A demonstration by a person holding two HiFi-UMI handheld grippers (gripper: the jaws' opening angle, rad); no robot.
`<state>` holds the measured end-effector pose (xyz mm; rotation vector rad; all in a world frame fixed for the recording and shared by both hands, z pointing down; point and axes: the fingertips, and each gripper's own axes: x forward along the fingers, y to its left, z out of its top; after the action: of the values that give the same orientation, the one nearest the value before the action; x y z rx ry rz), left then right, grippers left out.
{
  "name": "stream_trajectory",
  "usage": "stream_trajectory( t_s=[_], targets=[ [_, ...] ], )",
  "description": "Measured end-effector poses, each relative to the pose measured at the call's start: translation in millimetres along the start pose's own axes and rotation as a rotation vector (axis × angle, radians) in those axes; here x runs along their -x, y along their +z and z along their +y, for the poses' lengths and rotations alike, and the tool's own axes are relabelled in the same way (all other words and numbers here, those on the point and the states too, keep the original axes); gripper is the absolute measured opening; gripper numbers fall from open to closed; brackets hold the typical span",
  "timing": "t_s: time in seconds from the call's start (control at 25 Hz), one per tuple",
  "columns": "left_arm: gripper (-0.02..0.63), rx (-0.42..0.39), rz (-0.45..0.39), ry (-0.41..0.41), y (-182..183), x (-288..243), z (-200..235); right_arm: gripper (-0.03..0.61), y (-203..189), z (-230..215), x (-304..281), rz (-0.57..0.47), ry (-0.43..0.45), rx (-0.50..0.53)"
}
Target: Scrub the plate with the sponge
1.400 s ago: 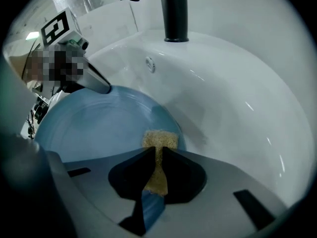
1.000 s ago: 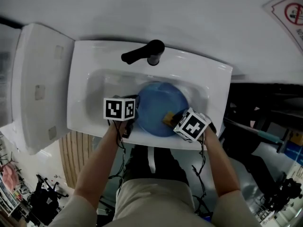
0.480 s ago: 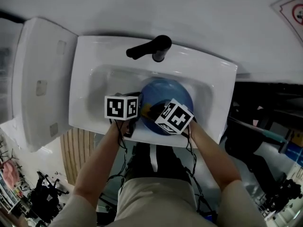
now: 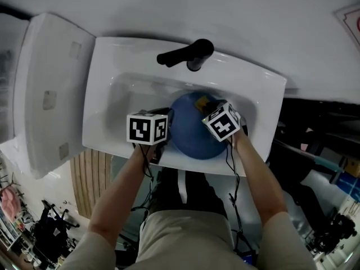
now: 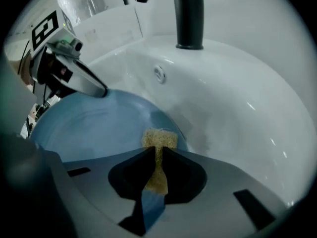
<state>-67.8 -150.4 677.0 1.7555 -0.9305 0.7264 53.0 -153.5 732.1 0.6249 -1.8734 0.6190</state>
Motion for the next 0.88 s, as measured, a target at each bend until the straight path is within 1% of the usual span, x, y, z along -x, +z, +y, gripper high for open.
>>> stream_trajectory(
  t_s=[0.12,0.24,0.32,0.4,0.52,0.6,0.64,0.76,0.88],
  targets=[
    [0.041,-0.005,-0.005,0.002,2.0,-0.1,1.2,0.058,-34.9,-4.8,15.9,0.095,-0.004,0.044],
    [0.038,-0.001,-0.011,0.002,5.1,-1.0,2.0,0.06,-57.3,15.2,38.7,0.148,0.044,0.094],
    [0.037,0.007,-0.013,0.005,4.9,-1.5,2.5,0.058,-66.5,38.8,53.5,0.167,0.101,0.12],
    [0.037,0.004,-0.013,0.01,4.4,-1.4,2.1,0.058,-68.8,69.7,67.1,0.17,0.192,0.128],
    [0.037,-0.002,-0.001,0.016,4.6,-1.7,2.3,0.058,-48.9,118.7,78.4,0.117,0.346,0.105],
    [0.035,0.006,0.006,0.02,4.6,-2.2,3.6,0.058,-23.1,142.0,76.4,0.05,0.417,0.084],
    [0.035,0.011,0.008,0.021,4.3,-2.4,4.0,0.058,-9.9,148.4,72.6,0.018,0.439,0.075],
    [0.034,0.021,0.005,0.017,3.5,-1.7,4.4,0.06,23.0,145.5,54.3,-0.056,0.45,0.064],
    [0.034,0.016,0.005,0.013,3.2,-1.3,4.3,0.058,44.7,119.9,31.7,-0.094,0.409,0.031]
  ],
)
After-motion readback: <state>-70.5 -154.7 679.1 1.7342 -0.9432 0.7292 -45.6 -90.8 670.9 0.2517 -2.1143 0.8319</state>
